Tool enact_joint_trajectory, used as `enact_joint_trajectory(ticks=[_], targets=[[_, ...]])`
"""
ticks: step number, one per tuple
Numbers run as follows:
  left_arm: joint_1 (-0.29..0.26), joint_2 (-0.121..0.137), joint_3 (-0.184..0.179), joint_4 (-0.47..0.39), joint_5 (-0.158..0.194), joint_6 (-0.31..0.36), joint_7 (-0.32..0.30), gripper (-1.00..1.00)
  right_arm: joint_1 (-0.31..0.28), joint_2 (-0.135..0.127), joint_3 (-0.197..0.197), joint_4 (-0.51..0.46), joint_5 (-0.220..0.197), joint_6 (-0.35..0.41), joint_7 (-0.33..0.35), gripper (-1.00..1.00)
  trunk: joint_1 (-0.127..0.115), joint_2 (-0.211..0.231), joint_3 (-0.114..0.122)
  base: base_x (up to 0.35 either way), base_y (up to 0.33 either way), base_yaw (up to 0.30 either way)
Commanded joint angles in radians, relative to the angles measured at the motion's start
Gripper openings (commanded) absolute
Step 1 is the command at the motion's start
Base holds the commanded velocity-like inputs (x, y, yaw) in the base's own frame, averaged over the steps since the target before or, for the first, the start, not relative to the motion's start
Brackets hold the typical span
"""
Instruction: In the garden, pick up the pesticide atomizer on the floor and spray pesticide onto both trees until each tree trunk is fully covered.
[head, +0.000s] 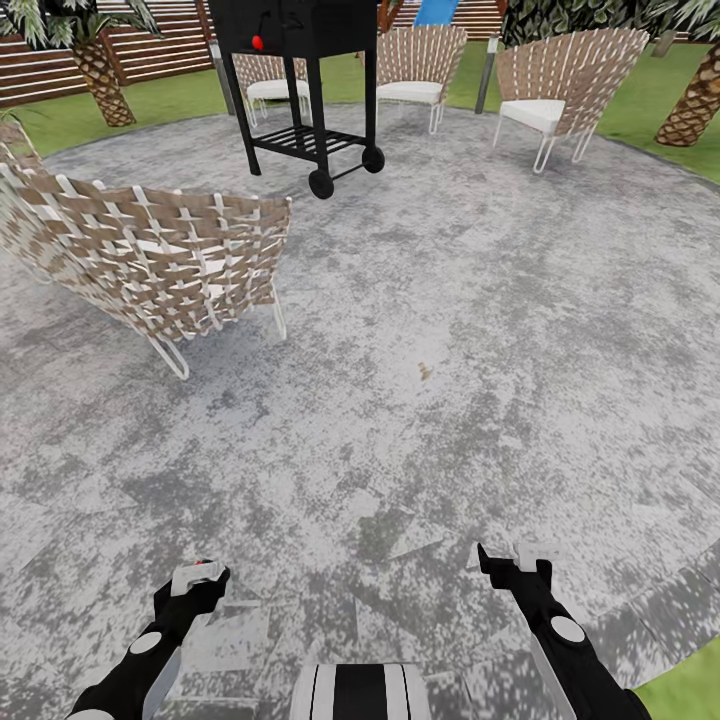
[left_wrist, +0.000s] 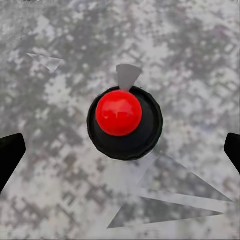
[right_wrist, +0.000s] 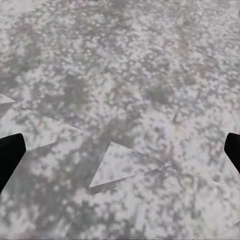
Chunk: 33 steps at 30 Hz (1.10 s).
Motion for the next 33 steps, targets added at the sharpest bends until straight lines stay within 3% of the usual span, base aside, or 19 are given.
enact_joint_trajectory(ticks=[1, 12, 22, 33], targets=[[0.000, 0.000, 0.003, 0.001, -0.002, -0.003, -0.001, 1.00, 0.000, 0.000, 0.000, 0.001, -0.001, -0.003, 0.001, 1.00, 0.000, 0.000, -0.001, 0.098, 0.000, 0.000], [0.000, 0.001, 0.003, 0.000, -0.002, -0.004, -0.001, 1.00, 0.000, 0.000, 0.000, 0.001, -0.001, -0.003, 0.001, 1.00, 0.000, 0.000, -0.001, 0.022, 0.000, 0.000], [0.000, 0.006, 0.003, 0.000, -0.001, -0.004, -0.001, 1.00, 0.000, 0.000, -0.002, 0.001, -0.001, -0.003, 0.001, 1.00, 0.004, -0.003, -0.049, 0.000, 0.000, 0.000], [0.000, 0.005, 0.003, 0.000, -0.001, -0.004, -0.001, 1.00, 0.000, 0.000, -0.002, 0.001, -0.001, -0.003, 0.001, 1.00, 0.004, -0.003, -0.053, 0.009, 0.000, 0.000]])
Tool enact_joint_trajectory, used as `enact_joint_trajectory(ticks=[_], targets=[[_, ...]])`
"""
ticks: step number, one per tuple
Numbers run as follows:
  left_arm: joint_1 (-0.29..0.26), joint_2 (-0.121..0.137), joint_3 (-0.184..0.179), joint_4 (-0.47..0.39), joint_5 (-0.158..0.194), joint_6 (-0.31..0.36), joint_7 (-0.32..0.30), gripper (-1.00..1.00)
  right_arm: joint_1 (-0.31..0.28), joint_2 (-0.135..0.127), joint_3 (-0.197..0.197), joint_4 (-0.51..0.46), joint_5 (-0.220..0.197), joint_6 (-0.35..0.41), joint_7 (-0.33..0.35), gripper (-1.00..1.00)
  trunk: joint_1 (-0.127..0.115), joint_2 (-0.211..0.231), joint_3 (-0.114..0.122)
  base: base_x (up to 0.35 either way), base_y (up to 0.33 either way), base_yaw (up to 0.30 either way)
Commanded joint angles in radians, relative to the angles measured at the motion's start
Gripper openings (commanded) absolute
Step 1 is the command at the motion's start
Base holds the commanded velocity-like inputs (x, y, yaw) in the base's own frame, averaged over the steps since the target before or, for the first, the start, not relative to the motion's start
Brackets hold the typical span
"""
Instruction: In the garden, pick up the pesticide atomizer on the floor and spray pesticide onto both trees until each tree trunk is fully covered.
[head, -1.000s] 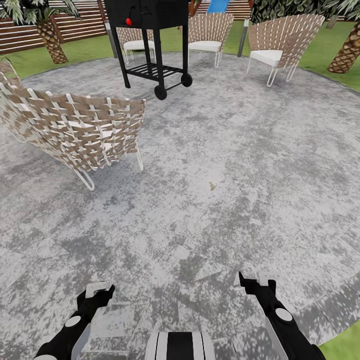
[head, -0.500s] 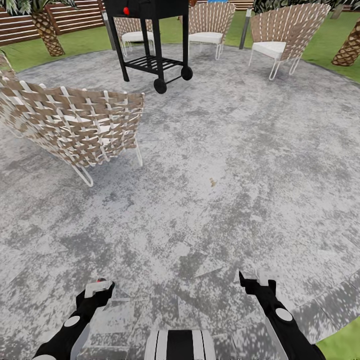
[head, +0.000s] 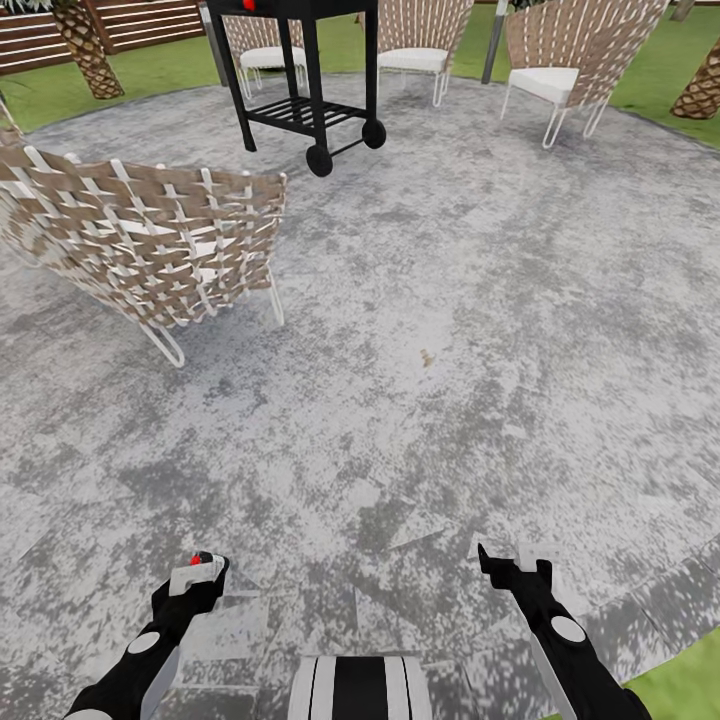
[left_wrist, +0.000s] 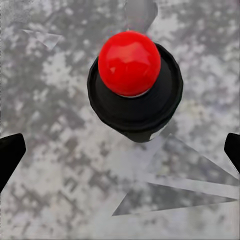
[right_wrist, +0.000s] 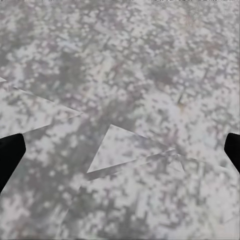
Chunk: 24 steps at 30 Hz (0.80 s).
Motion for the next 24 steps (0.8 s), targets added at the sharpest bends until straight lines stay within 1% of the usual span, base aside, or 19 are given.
enact_joint_trajectory(ticks=[1, 6, 24], targets=[[-0.001, -0.001, 0.003, 0.001, -0.002, -0.003, -0.001, 1.00, 0.000, 0.000, 0.000, 0.001, -0.001, -0.003, 0.001, 1.00, 0.000, 0.000, -0.001, 0.123, 0.000, 0.000], [0.000, -0.001, 0.003, 0.001, -0.003, -0.003, -0.001, 1.00, 0.000, 0.000, 0.000, 0.001, -0.001, -0.003, 0.001, 1.00, 0.000, 0.000, -0.001, 0.087, 0.000, 0.000], [-0.001, 0.000, 0.004, 0.001, -0.001, -0.003, -0.001, 1.00, 0.000, 0.000, 0.000, 0.001, -0.001, -0.003, 0.001, 1.00, 0.000, 0.000, -0.001, 0.011, 0.000, 0.000]])
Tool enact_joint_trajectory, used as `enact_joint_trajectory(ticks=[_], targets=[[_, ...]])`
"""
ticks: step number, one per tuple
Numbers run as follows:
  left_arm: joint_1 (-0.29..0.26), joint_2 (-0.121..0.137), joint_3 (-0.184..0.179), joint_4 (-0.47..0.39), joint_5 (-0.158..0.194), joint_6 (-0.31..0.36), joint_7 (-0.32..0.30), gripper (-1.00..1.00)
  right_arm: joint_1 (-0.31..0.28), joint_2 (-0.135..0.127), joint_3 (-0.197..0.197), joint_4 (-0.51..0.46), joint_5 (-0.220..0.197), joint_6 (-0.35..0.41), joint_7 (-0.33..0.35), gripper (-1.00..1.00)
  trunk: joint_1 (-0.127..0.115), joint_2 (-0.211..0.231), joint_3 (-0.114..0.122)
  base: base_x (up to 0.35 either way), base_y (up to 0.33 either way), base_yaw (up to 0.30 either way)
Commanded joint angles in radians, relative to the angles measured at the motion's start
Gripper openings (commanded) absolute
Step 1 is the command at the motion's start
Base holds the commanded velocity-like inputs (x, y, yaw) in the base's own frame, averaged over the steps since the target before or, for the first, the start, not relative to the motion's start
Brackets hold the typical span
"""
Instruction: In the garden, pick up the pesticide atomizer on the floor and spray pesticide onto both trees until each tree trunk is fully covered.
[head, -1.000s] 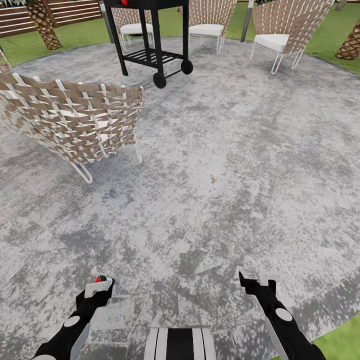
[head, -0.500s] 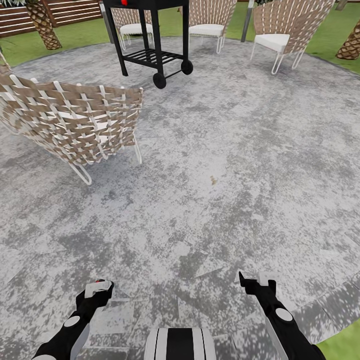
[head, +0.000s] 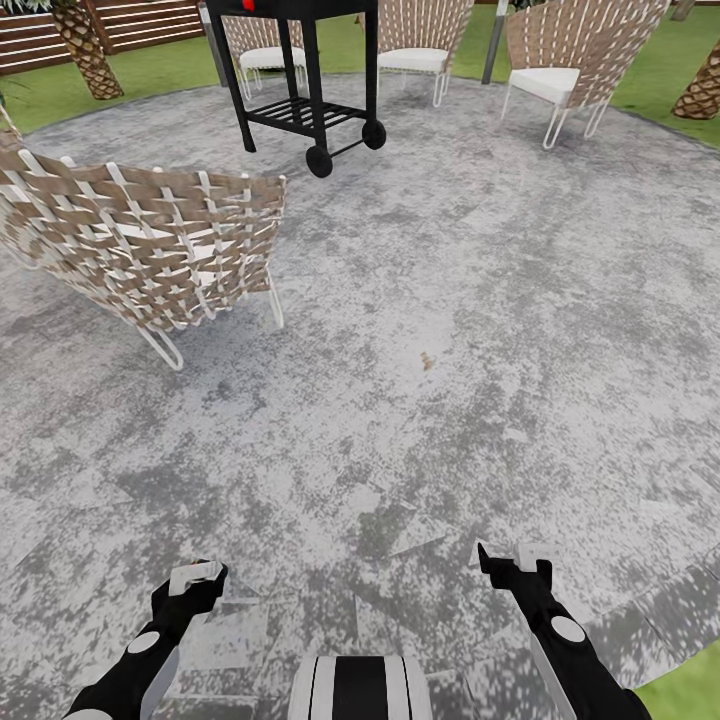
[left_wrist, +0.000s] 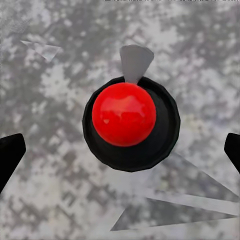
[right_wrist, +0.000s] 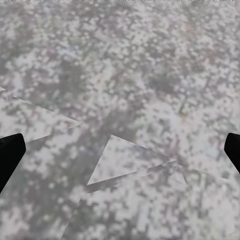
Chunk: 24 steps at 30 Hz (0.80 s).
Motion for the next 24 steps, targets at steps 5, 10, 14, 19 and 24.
enact_joint_trajectory(ticks=[5, 10, 14, 19, 24], targets=[[0.000, 0.000, 0.003, 0.000, -0.002, -0.003, -0.001, 1.00, 0.000, 0.000, 0.000, 0.001, -0.001, -0.003, 0.001, 1.00, 0.000, 0.000, 0.000, 0.003, 0.000, 0.000], [0.000, -0.001, 0.002, 0.000, -0.002, -0.003, -0.001, 1.00, 0.000, 0.000, 0.000, 0.001, -0.001, -0.003, 0.001, 1.00, 0.000, 0.000, 0.000, 0.000, 0.000, 0.000], [-0.001, -0.001, 0.003, -0.001, -0.002, -0.003, -0.001, 1.00, 0.000, 0.000, 0.000, 0.001, 0.000, -0.003, 0.001, 1.00, 0.000, 0.000, 0.000, 0.000, 0.000, 0.000], [-0.001, -0.001, 0.003, -0.001, -0.002, -0.003, -0.001, 1.00, 0.000, 0.000, 0.000, 0.001, 0.000, -0.003, 0.001, 1.00, 0.000, 0.000, 0.000, 0.000, 0.000, 0.000], [-0.003, -0.001, 0.004, -0.001, -0.002, -0.003, -0.001, 1.00, 0.000, 0.000, -0.001, 0.001, 0.001, -0.003, 0.001, 1.00, 0.000, 0.000, 0.000, 0.000, 0.000, 0.000]])
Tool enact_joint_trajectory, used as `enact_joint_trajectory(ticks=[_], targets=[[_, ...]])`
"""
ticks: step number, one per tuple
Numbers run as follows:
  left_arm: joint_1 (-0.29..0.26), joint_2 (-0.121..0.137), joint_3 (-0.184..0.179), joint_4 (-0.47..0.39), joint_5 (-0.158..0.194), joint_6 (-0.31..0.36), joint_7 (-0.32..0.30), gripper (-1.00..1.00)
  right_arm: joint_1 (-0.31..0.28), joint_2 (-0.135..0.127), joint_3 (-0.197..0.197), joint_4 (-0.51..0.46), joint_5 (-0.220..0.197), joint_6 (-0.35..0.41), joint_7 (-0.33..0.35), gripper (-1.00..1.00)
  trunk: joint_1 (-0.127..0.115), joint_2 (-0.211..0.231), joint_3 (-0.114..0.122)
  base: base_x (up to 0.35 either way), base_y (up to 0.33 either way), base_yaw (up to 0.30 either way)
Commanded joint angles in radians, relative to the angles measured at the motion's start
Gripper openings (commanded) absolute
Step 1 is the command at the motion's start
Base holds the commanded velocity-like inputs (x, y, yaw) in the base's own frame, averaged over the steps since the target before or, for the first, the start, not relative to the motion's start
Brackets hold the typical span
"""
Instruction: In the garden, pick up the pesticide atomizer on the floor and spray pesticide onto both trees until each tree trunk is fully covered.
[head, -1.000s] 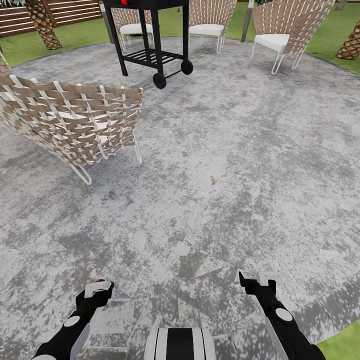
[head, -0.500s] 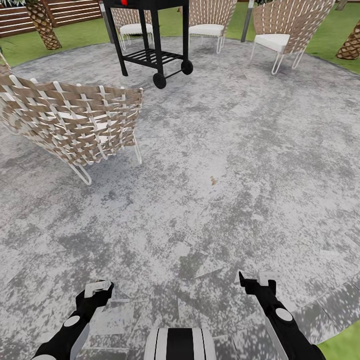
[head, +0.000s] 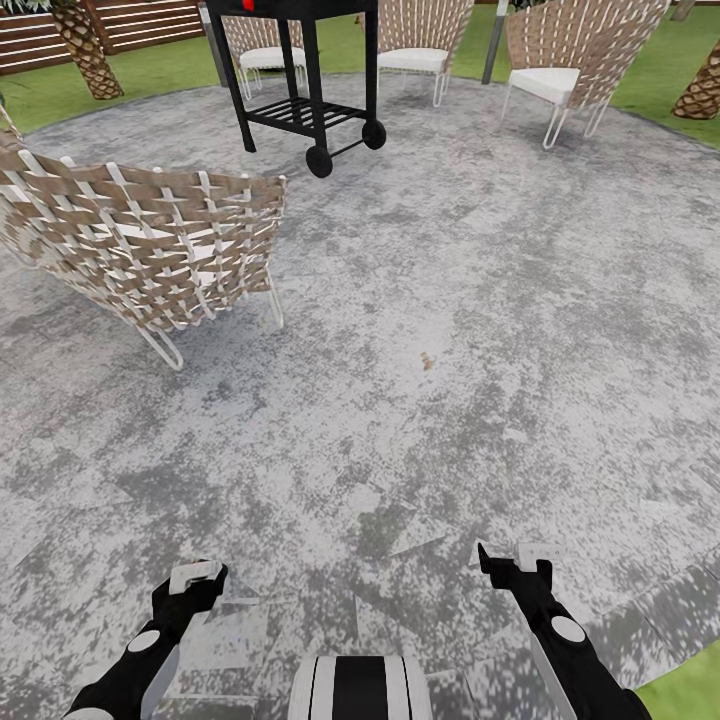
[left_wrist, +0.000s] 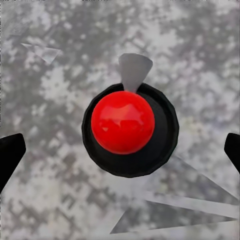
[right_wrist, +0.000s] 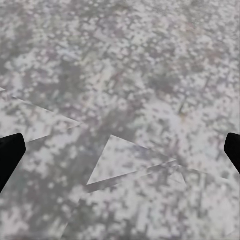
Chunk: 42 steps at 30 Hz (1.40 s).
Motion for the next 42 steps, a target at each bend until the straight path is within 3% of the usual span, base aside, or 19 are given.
enact_joint_trajectory(ticks=[1, 13, 14, 24, 35, 42], targets=[[-0.002, 0.000, 0.003, 0.001, -0.002, -0.003, -0.001, 1.00, 0.000, 0.000, -0.001, 0.001, 0.000, -0.003, 0.001, 1.00, 0.000, 0.000, -0.001, 0.000, 0.000, 0.000], [-0.007, -0.001, 0.005, -0.001, -0.002, -0.003, -0.001, 1.00, 0.000, 0.000, -0.001, 0.001, 0.000, -0.004, 0.001, 1.00, 0.000, 0.000, -0.001, 0.000, 0.000, 0.000], [-0.007, -0.001, 0.005, -0.001, -0.002, -0.003, -0.001, -1.00, 0.000, 0.000, -0.001, 0.001, 0.000, -0.004, 0.001, 1.00, 0.000, 0.000, -0.001, 0.000, 0.000, 0.000], [-0.008, -0.001, 0.005, -0.002, -0.002, -0.003, -0.001, -1.00, 0.000, 0.000, -0.001, 0.001, 0.000, -0.005, 0.001, 1.00, 0.000, 0.000, -0.001, 0.000, 0.000, 0.000], [-0.002, -0.003, 0.002, -0.059, 0.001, -0.003, -0.004, -1.00, 0.000, 0.000, -0.001, 0.001, 0.000, -0.005, 0.001, 1.00, 0.000, 0.000, -0.001, 0.000, 0.000, 0.000], [-0.001, -0.001, 0.006, -0.059, 0.003, -0.001, -0.053, -1.00, 0.000, 0.000, 0.003, 0.001, -0.001, -0.005, 0.001, 1.00, -0.001, 0.000, 0.007, 0.000, 0.000, 0.000]])
